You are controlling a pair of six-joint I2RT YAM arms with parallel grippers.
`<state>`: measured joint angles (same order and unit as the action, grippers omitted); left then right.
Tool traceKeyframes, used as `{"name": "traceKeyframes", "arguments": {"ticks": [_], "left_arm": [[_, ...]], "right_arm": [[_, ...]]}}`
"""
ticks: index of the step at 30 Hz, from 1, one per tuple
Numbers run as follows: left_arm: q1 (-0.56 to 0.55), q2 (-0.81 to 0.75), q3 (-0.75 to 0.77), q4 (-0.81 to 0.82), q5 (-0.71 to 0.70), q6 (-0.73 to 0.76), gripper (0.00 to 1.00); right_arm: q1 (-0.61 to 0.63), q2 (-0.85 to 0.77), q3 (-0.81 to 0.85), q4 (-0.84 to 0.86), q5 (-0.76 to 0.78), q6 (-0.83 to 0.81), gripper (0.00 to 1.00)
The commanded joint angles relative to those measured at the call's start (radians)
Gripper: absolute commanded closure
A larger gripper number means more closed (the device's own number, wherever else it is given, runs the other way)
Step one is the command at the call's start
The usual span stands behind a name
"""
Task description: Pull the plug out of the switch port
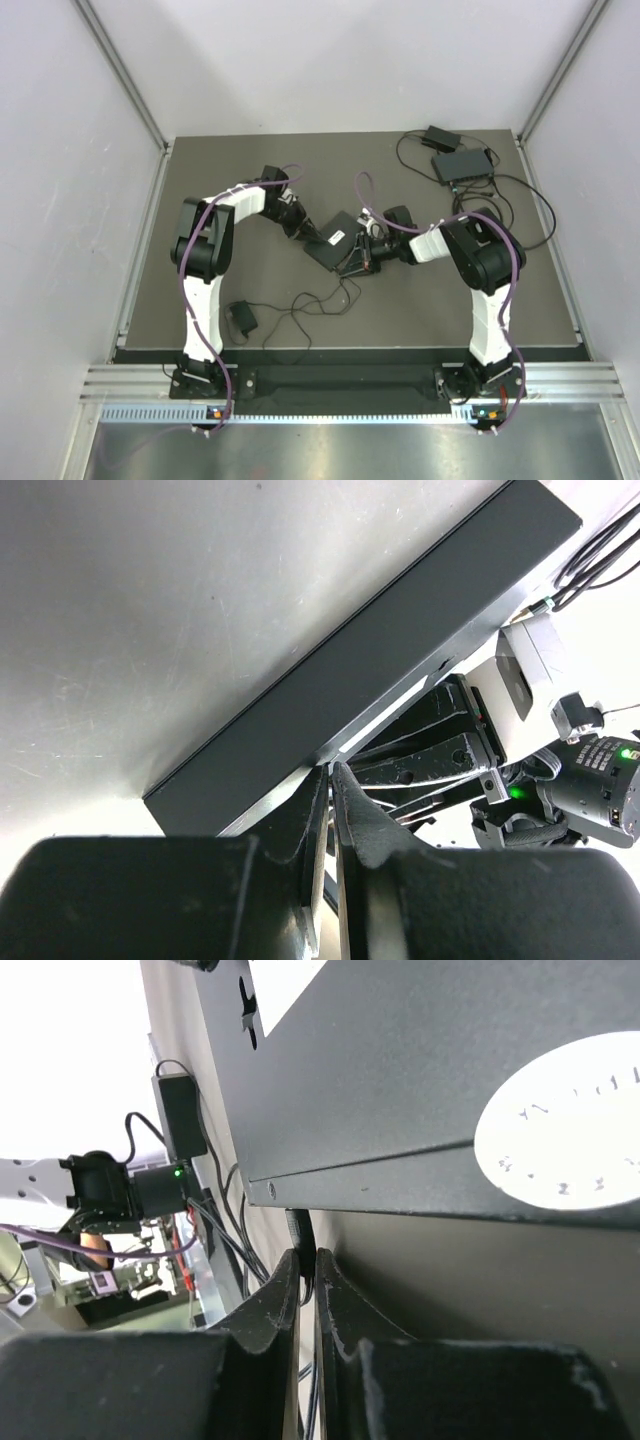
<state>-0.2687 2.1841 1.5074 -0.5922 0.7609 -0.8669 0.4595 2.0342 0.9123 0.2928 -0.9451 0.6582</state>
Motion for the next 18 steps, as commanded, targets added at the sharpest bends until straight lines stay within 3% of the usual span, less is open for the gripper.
{"name": "traceKeyframes", "arguments": {"ticks": [1, 7, 11, 15, 18], "left_arm": [[0.023, 0.094, -0.021, -0.023, -0.291, 0.051, 0.87], [0.022, 0.074, -0.007, -0.023, -0.293, 0.072, 0.87], [-0.013, -0.038, 0.011, -0.050, -0.405, 0.164, 0.83], [-0.107, -0.188, -0.010, -0.072, -0.507, 0.241, 0.74], [-0.170, -0.246, -0.041, -0.077, -0.577, 0.275, 0.72]], "right_arm": [[0.007, 0.018, -0.035, -0.107, -0.037, 0.008, 1.00], [0.008, -0.029, 0.040, -0.363, 0.178, -0.163, 1.00], [0.007, -0.006, 0.060, -0.373, 0.175, -0.152, 1.00], [0.007, 0.004, 0.076, -0.376, 0.169, -0.144, 1.00], [0.007, -0.008, 0.079, -0.380, 0.169, -0.140, 1.00]]}}
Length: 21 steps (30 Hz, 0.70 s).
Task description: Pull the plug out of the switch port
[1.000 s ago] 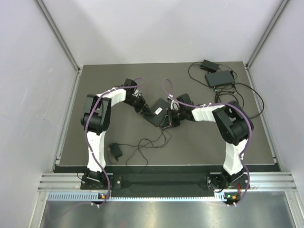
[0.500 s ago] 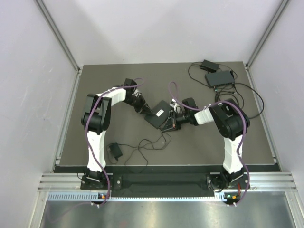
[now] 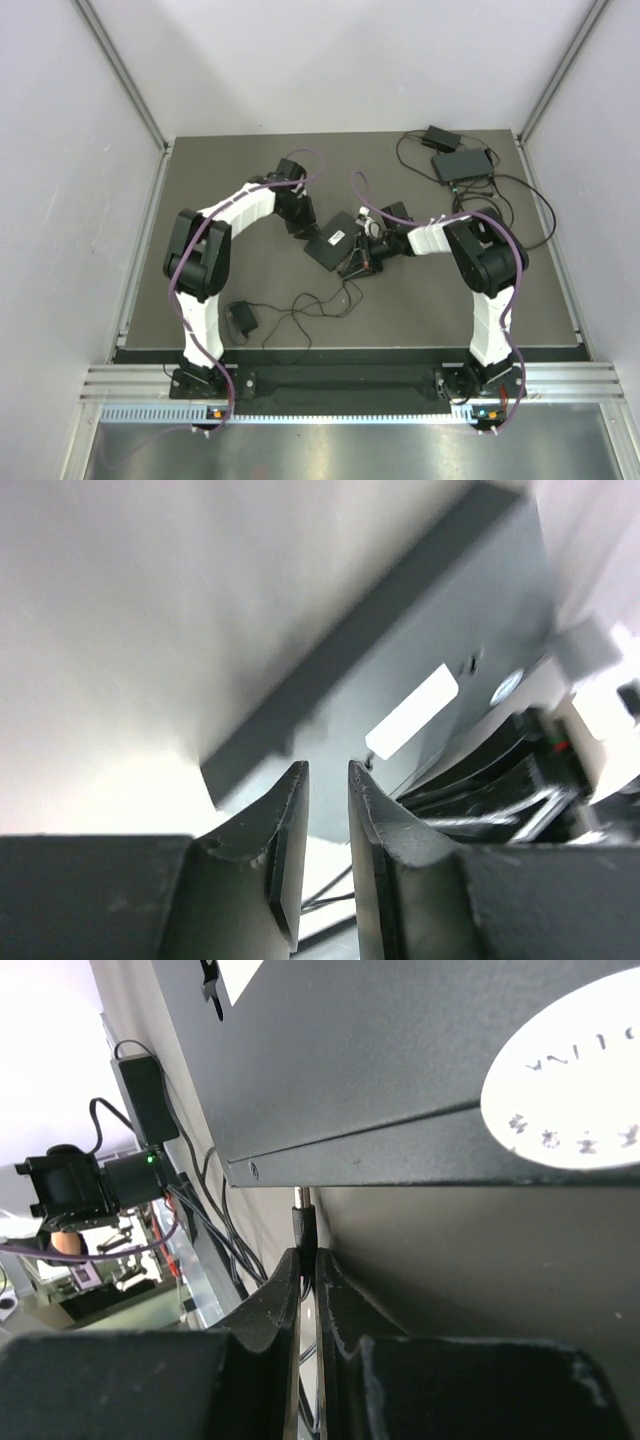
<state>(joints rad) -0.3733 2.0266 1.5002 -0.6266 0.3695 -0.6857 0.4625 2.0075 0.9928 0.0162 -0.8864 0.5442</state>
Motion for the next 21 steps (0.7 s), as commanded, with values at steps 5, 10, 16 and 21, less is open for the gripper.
{"name": "traceKeyframes", "arguments": {"ticks": [5, 10, 16, 21], "left_arm": [[-0.085, -0.106, -0.080, -0.024, -0.170, 0.057, 0.74], [-0.085, -0.144, -0.118, 0.013, -0.152, 0.025, 0.75], [-0.084, -0.212, -0.141, 0.002, -0.176, 0.025, 0.73], [-0.084, -0.275, -0.201, 0.016, -0.112, 0.025, 0.56]], "right_arm": [[0.004, -0.058, -0.029, -0.110, 0.115, -0.023, 1.00], [0.002, -0.140, -0.057, -0.154, 0.125, -0.053, 1.00], [0.002, -0.217, -0.065, -0.245, 0.121, -0.131, 0.98], [0.002, -0.257, -0.066, -0.271, 0.101, -0.144, 0.92]]}}
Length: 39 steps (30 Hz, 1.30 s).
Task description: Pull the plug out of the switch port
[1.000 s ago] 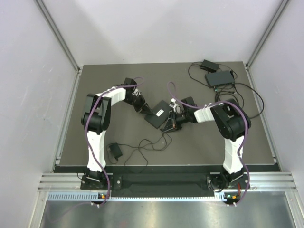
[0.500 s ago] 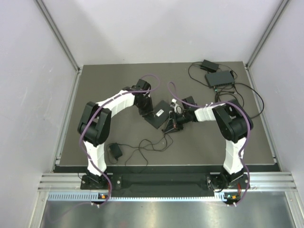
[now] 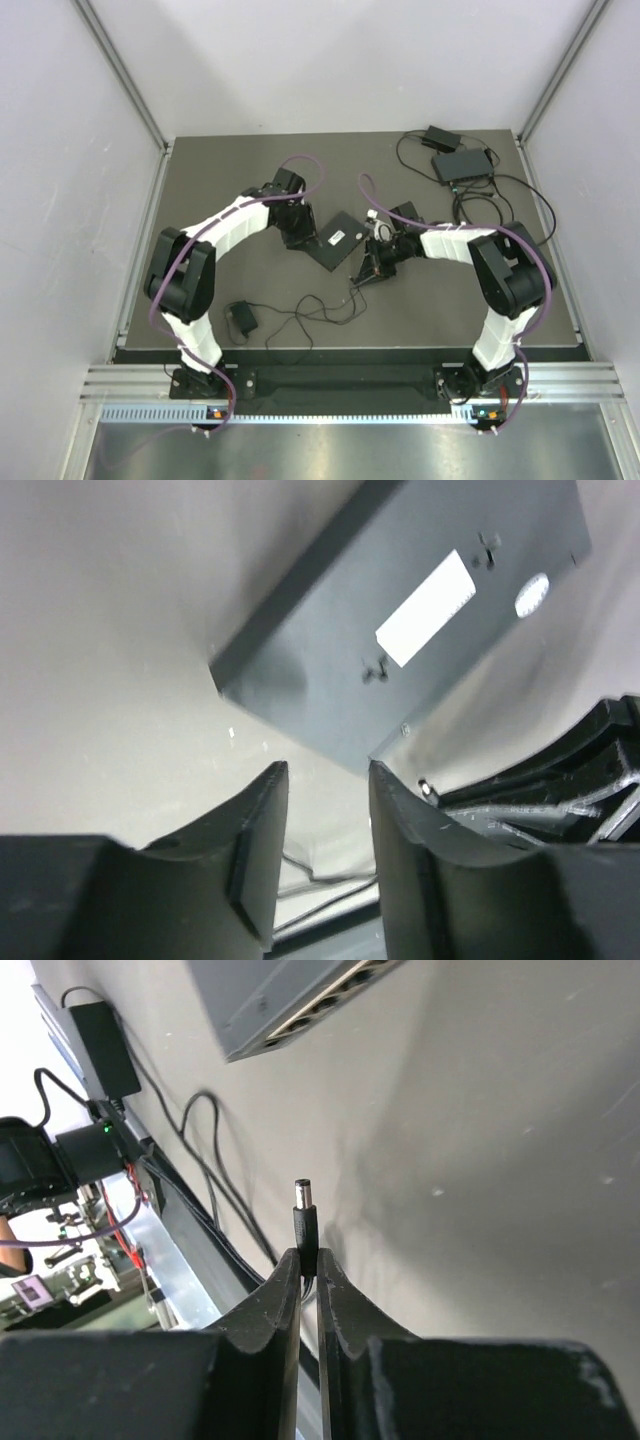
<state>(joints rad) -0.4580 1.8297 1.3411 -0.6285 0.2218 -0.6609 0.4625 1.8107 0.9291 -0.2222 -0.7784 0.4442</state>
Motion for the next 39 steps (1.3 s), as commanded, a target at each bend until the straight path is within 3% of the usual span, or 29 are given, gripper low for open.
{"name": "traceKeyframes", "arguments": {"ticks": [1, 3, 5, 8, 12, 24, 30, 39], "left_arm": [[-0.001, -0.090, -0.087, 0.039, 0.069, 0.003, 0.56], [-0.004, -0.137, -0.147, 0.097, 0.174, 0.000, 0.55], [-0.014, -0.194, -0.229, 0.154, 0.186, -0.014, 0.54], [-0.028, -0.233, -0.289, 0.145, 0.172, -0.025, 0.53], [-0.054, -0.273, -0.313, 0.093, 0.113, -0.043, 0.53], [-0.231, -0.250, -0.234, -0.094, -0.171, -0.009, 0.53], [-0.252, -0.181, -0.197, -0.123, -0.193, -0.039, 0.59], [-0.261, -0.035, -0.091, -0.214, -0.174, -0.097, 0.59]], "right_arm": [[0.002, -0.066, -0.003, -0.035, -0.007, -0.041, 0.93], [0.002, -0.068, 0.000, -0.035, -0.016, -0.035, 0.92], [0.002, -0.064, 0.002, -0.037, -0.018, -0.032, 0.90], [0.004, -0.062, 0.013, -0.061, -0.012, -0.042, 0.81], [0.001, -0.083, 0.013, -0.107, 0.025, -0.073, 0.59], [-0.036, -0.241, -0.030, -0.224, 0.156, -0.142, 0.53], [-0.050, -0.300, -0.053, -0.235, 0.165, -0.133, 0.53], [-0.082, -0.356, -0.101, -0.233, 0.174, -0.137, 0.53]]}}
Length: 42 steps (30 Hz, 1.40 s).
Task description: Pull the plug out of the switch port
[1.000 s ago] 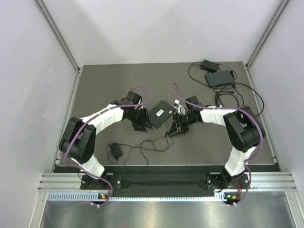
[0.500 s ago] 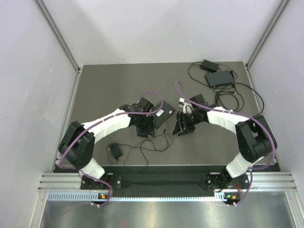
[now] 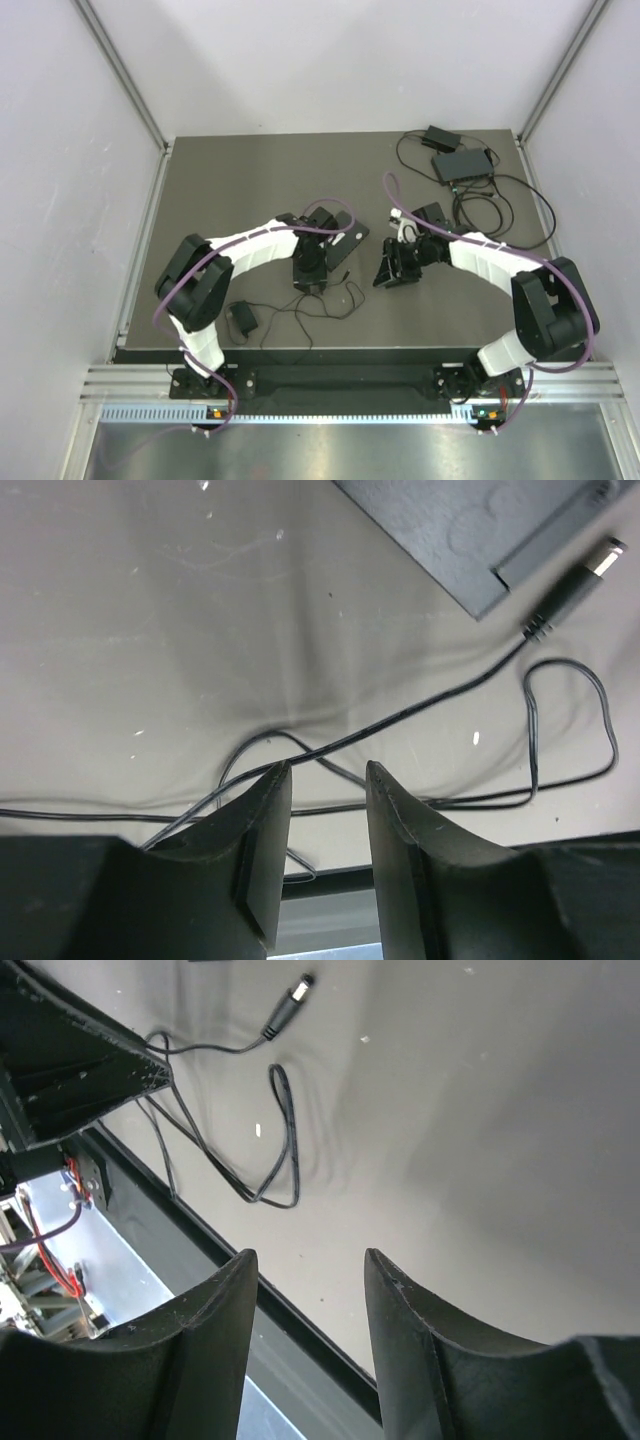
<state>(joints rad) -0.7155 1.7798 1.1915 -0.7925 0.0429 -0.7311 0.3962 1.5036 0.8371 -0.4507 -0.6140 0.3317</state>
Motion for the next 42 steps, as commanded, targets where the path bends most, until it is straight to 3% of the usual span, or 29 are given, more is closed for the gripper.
{"name": "traceKeyframes", "arguments": {"ticks": [1, 21, 30, 34, 42], "left_arm": [[-0.004, 0.020, 0.065, -0.047, 0.011, -0.024, 0.59], [-0.042, 0.090, 0.053, -0.083, 0.052, -0.065, 0.64], [-0.018, 0.093, 0.068, -0.120, -0.034, -0.064, 0.85], [0.053, 0.105, 0.076, -0.126, -0.032, -0.053, 0.99], [0.338, 0.092, 0.123, -0.181, -0.075, -0.028, 1.00]], "right_arm": [[-0.017, -0.057, -0.012, -0.005, 0.008, -0.023, 0.53], [-0.030, -0.086, -0.046, -0.011, 0.000, -0.036, 0.53], [-0.030, -0.089, -0.027, -0.028, -0.006, -0.043, 0.53], [-0.030, -0.100, -0.027, -0.029, -0.006, -0.034, 0.53], [-0.030, -0.137, -0.043, -0.031, -0.003, -0.020, 0.52]]}}
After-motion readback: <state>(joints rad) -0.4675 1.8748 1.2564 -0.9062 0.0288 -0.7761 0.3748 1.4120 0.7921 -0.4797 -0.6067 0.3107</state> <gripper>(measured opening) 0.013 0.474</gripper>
